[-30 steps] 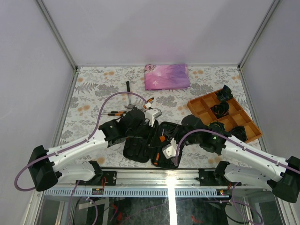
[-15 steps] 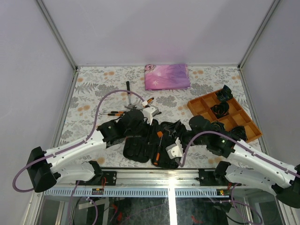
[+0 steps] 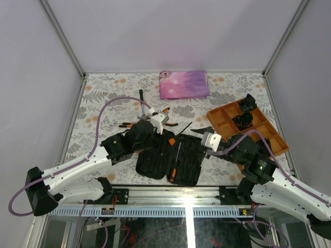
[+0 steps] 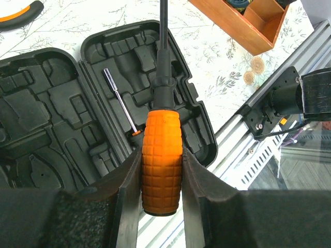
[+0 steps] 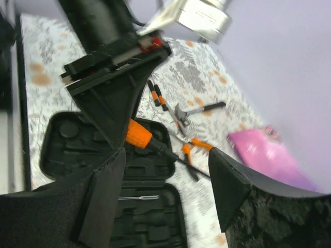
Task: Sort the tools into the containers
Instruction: Place the screwdriver in the storage box.
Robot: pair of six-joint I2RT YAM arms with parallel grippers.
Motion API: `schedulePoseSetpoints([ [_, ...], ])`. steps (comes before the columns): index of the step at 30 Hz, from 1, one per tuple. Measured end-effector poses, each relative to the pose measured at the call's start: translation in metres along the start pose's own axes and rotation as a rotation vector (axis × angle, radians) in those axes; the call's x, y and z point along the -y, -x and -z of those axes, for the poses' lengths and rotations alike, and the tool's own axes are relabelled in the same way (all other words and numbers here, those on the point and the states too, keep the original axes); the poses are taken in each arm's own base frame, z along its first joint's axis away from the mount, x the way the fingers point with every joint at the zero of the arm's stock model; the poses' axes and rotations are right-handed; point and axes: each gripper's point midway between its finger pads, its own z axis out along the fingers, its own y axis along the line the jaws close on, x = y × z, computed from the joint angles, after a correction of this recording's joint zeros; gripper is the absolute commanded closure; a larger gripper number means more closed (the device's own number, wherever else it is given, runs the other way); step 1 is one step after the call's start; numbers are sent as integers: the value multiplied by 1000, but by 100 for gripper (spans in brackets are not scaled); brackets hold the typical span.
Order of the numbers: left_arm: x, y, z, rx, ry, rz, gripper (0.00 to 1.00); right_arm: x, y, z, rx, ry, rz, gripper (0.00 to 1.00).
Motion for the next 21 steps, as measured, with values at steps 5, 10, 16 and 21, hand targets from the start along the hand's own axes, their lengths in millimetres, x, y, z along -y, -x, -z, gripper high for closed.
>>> schedulePoseSetpoints([
  [5, -2, 1, -2, 18, 9, 16, 100, 13, -18, 5, -13, -210, -373, 29],
  [10, -9, -5, -2, 35, 29, 43, 100, 27, -43, 6, -86, -436, -758, 25],
  [16, -8, 2, -2, 81, 26, 73, 100, 31, -58, 2, -116, -602, -1114, 13],
  [21, -7, 6, -5, 107, 16, 90, 100, 33, -59, -1, -9, -673, -1337, 10],
])
